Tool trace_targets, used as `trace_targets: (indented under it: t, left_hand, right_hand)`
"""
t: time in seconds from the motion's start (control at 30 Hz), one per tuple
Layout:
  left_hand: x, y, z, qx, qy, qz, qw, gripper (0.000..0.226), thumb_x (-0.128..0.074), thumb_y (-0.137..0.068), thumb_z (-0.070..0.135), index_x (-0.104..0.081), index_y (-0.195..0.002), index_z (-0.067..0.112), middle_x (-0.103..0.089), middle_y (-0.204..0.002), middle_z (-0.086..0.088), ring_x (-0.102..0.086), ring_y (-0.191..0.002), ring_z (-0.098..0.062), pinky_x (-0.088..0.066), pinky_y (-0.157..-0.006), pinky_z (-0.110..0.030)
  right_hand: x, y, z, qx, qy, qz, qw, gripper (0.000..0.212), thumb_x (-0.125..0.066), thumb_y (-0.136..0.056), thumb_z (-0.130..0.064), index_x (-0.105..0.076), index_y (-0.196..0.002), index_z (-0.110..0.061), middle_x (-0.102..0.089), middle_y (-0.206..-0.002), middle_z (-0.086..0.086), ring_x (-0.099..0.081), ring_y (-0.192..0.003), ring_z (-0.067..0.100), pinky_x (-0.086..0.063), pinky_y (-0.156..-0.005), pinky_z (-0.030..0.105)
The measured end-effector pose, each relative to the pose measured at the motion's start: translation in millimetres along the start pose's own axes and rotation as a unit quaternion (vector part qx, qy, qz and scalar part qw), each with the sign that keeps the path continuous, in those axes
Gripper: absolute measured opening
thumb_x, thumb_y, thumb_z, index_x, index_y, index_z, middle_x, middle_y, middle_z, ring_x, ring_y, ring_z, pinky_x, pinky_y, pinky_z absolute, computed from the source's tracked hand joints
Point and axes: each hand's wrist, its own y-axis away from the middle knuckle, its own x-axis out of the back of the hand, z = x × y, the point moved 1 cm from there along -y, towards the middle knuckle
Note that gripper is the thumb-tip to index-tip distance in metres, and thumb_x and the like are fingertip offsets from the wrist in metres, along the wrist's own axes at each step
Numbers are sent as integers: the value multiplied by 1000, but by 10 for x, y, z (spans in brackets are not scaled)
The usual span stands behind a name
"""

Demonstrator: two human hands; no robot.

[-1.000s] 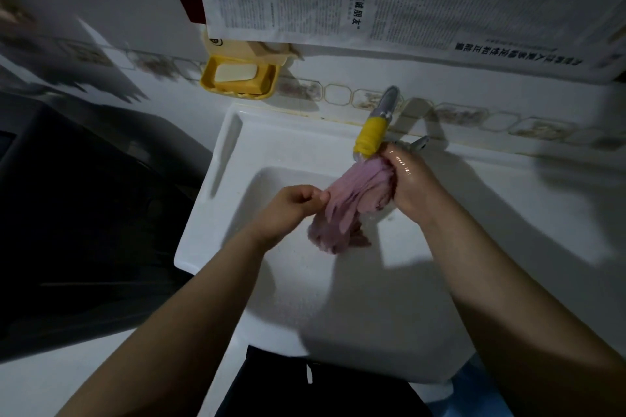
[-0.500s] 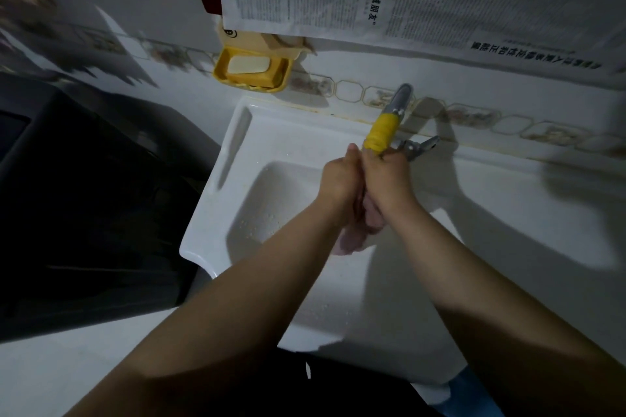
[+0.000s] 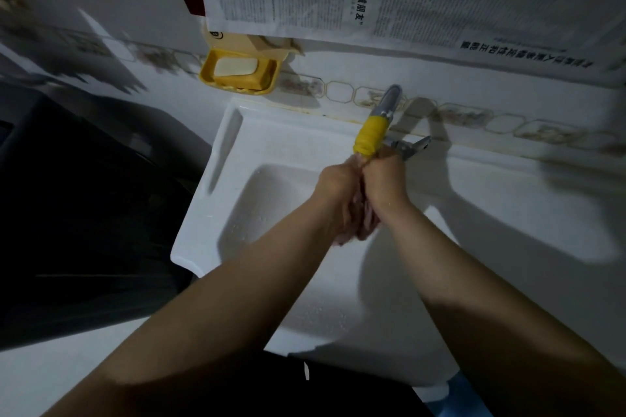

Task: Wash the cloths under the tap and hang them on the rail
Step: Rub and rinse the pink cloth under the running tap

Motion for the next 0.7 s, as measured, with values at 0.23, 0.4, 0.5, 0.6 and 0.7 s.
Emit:
trace_targets:
  t: [0.23,0.4,0.5,0.6,0.7]
  left_hand:
    - [102,-27,0,13,-41,-15,999,38,-42,-100,16,-55,-67,4,-56,-45,-7,-58,-44,-15,-45,-42,-16]
    - [242,-88,134,-12,-20,-87,996,34,-53,-95,36,-58,-79,6,-60,-70,-14,-58,-68,-23,-47,-75,-35]
    - [427,-123,161,-49,-37,-74,995,36,-47,-98,33,-59,-92,0,-52,-91,-23,-53,-85,-31,-44,-88,-38]
    - [489,-189,48,-65,-113,0,991,41,-48,-99,34,-66,-92,-3,-62,-86,-27,-57,-77,-30,-49,-72,-39]
    - [354,-170,16,-58,-104,35,992,41,-43,-101,30,-62,-80,1,-66,-75,-19,-63,-72,-30,-54,-63,-33]
  right_hand:
    - [-35,163,27,37,45,-29,998,36,-41,-97,-28,-63,-85,-3,-67,-88,20,-62,-87,35,-47,-73,34]
    - [114,65,52,-89,-86,-214,969,35,-36,-102,-25,-52,-72,-17,-57,-65,-5,-58,-65,11,-43,-61,21]
    - [106,85,111,-101,-109,-243,959,37,-47,-97,-39,-60,-71,-16,-64,-57,-4,-63,-60,11,-47,-63,25]
    - [156,35,132,-73,-153,-108,980,25,-54,-91,-20,-61,-69,-13,-59,-53,0,-54,-52,15,-41,-57,26]
    - [-31,233,26,35,-74,-105,991,42,-58,-90,-40,-54,-56,-15,-56,-53,2,-52,-53,14,-40,-57,26]
